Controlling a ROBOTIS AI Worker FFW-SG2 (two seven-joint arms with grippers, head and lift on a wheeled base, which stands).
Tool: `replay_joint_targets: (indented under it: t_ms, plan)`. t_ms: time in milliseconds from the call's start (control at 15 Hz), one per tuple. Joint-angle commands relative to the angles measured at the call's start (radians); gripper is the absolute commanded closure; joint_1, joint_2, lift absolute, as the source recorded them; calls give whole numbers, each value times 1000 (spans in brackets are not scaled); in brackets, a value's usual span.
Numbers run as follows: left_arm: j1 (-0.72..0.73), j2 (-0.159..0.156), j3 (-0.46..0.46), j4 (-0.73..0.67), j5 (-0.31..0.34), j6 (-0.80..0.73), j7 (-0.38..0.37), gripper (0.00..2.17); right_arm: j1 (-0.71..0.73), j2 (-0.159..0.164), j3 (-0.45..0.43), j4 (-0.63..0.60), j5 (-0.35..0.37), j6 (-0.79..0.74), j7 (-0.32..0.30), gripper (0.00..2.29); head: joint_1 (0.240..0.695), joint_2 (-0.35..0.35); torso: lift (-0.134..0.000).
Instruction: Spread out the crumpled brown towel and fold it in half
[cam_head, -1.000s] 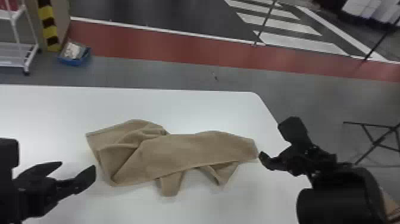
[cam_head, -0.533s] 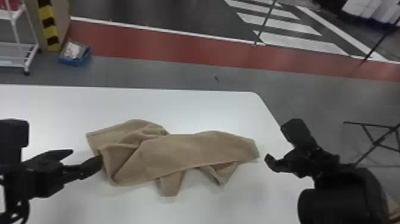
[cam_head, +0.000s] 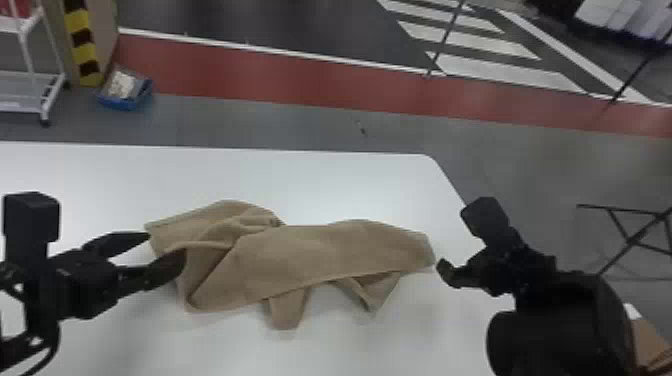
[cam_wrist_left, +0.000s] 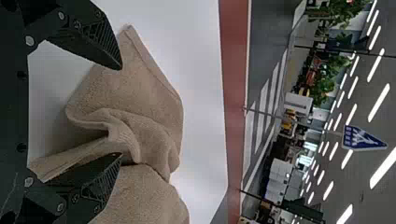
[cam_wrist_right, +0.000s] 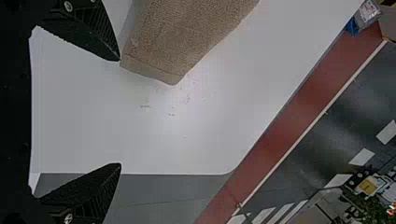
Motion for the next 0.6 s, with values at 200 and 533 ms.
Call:
replay_joint_targets:
  t_ms: [200, 533]
  plan:
    - [-26, -3, -20, 74, -94, -101, -27, 2145, -21, -2, 2, 39, 3, -2, -3, 80, 695, -350, -125]
    - [-13, -1, -13, -24, -215, 95, -162, 2142, -26, -3, -2, 59, -2, -8, -9, 80, 695, -350, -125]
